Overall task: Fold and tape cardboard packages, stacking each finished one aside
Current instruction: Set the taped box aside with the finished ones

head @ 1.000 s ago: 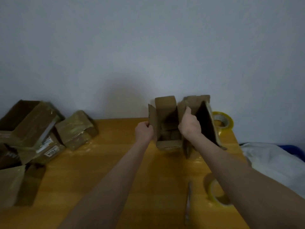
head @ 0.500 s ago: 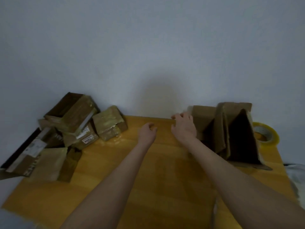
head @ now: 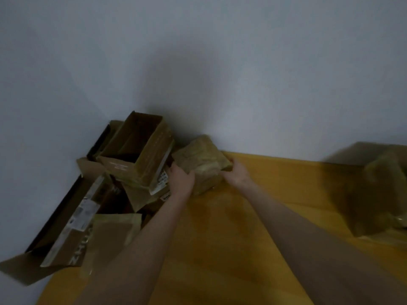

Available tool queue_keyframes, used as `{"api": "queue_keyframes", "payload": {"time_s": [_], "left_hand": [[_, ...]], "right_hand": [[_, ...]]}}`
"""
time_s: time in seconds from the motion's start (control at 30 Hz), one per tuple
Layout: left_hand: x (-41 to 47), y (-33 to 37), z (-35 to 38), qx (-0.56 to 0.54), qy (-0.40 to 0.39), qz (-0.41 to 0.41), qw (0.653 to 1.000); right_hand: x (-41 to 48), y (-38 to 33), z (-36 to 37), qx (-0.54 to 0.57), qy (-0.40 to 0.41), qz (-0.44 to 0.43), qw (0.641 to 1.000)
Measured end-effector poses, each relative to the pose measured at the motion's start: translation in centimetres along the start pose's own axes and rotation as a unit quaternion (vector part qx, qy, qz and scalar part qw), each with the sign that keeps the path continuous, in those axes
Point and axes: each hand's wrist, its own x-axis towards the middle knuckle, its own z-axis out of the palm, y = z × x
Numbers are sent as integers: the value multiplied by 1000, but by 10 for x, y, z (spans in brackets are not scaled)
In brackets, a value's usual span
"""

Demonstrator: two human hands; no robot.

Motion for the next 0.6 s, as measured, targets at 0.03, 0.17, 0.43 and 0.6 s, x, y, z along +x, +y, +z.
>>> {"api": "queue_keyframes", "payload": {"time_s": [0.03, 0.17, 0.43, 0.6], "left_hand": [[11, -4, -1, -14, -14, -17, 1000], [45, -13, 0, -102, -58, -55, 992], [-16, -5, 11, -33, -61, 208, 976], [-53, 0, 25, -79, -62, 188, 977]], "right_hand": [[9, -3, 7, -6, 11, 3, 1000], [35, -10, 18, -11, 5, 9, 1000], [19, 9, -3, 195, 10, 17, 981], [5, 27, -20, 99, 16, 52, 994]]}}
